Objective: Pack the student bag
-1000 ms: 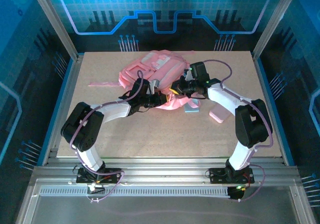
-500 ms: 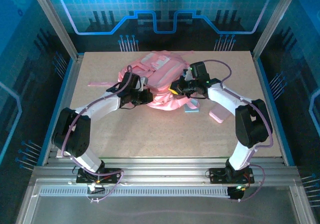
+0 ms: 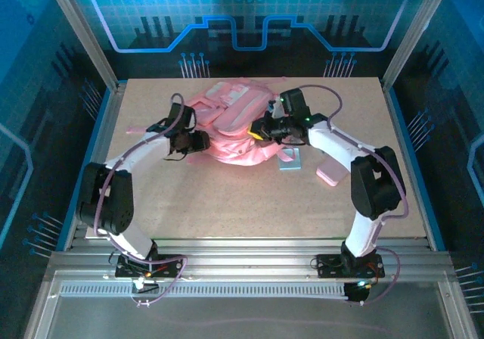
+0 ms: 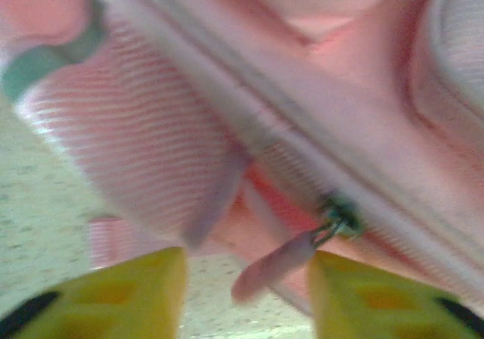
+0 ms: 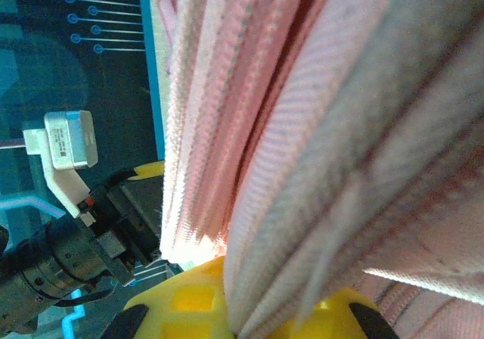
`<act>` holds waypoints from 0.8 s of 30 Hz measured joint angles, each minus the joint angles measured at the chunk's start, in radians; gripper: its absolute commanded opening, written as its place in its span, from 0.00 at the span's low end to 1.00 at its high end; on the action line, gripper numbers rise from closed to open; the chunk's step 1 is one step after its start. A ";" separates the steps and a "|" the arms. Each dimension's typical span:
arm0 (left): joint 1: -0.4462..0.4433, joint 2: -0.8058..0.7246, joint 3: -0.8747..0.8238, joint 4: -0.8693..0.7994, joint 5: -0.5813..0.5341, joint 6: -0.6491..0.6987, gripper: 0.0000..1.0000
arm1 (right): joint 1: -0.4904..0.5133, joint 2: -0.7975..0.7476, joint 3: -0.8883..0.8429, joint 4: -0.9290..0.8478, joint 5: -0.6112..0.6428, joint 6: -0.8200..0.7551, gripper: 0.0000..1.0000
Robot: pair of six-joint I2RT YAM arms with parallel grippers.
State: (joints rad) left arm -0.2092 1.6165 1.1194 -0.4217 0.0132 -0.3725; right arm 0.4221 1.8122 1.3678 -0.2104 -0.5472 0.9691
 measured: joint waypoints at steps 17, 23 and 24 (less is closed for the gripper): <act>-0.034 -0.257 -0.042 0.063 -0.017 -0.080 0.68 | 0.126 0.179 0.195 -0.096 -0.053 -0.126 0.53; -0.136 -0.118 0.040 0.052 -0.035 -0.010 0.71 | 0.060 -0.027 0.076 -0.235 0.013 -0.252 0.72; -0.153 -0.094 0.059 0.051 -0.041 0.004 0.72 | 0.033 -0.068 0.051 -0.252 0.028 -0.269 0.76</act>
State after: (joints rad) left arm -0.3618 1.5227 1.1786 -0.3710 -0.0277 -0.3683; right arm 0.4553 1.7443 1.4189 -0.4625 -0.5190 0.6998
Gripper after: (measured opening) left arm 0.711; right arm 0.696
